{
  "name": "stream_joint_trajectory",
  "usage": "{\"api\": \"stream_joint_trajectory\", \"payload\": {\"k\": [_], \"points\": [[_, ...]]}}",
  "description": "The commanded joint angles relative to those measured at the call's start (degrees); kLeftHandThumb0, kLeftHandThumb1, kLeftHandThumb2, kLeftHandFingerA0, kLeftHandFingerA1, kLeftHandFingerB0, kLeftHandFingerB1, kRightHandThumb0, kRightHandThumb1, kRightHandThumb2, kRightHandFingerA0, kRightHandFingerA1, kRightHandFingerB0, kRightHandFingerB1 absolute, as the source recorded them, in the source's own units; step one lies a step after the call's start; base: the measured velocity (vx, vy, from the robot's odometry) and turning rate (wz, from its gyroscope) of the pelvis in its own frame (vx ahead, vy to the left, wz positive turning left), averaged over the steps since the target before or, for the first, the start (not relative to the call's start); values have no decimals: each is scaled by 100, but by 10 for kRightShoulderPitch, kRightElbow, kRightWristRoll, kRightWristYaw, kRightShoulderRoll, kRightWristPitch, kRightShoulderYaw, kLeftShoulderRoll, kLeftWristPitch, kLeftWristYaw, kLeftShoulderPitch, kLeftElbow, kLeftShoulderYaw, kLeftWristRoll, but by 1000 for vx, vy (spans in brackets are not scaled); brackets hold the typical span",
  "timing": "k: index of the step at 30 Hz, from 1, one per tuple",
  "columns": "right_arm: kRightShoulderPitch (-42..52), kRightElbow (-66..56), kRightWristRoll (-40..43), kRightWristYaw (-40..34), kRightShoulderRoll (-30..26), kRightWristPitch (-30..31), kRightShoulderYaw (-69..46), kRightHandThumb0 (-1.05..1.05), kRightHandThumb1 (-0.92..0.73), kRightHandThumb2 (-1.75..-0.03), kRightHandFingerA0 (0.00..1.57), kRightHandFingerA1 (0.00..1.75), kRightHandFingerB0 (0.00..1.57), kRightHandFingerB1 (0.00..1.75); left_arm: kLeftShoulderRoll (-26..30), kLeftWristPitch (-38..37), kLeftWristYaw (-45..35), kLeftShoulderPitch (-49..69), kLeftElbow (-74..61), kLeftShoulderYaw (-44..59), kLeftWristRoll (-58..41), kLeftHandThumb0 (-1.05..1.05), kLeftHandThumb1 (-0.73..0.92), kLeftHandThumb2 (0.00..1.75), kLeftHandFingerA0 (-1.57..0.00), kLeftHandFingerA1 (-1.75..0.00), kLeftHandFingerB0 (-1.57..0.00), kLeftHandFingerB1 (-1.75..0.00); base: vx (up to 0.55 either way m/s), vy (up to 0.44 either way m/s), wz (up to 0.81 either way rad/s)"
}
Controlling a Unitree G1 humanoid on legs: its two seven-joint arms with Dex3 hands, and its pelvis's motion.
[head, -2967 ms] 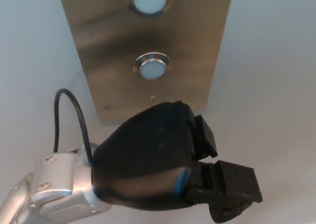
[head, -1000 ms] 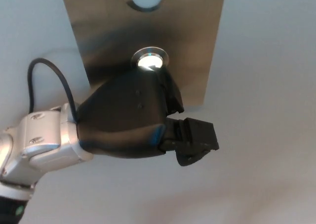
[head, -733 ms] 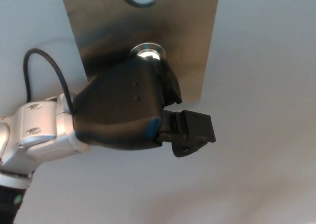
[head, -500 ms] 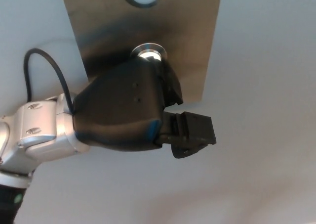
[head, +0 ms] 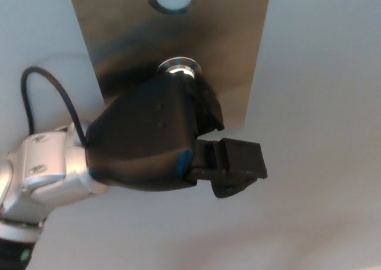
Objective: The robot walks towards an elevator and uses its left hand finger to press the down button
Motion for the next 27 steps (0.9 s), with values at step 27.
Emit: {"api": "stream_joint_trajectory", "payload": {"k": [27], "points": [[11, 9, 9, 5, 6, -7, -8, -43, -53, -56, 71, 57, 55, 38, -11, -149, 135, 835, 149, 237, -152, 0, 47, 129, -104, -159, -86, -140, 0, 0, 0]]}}
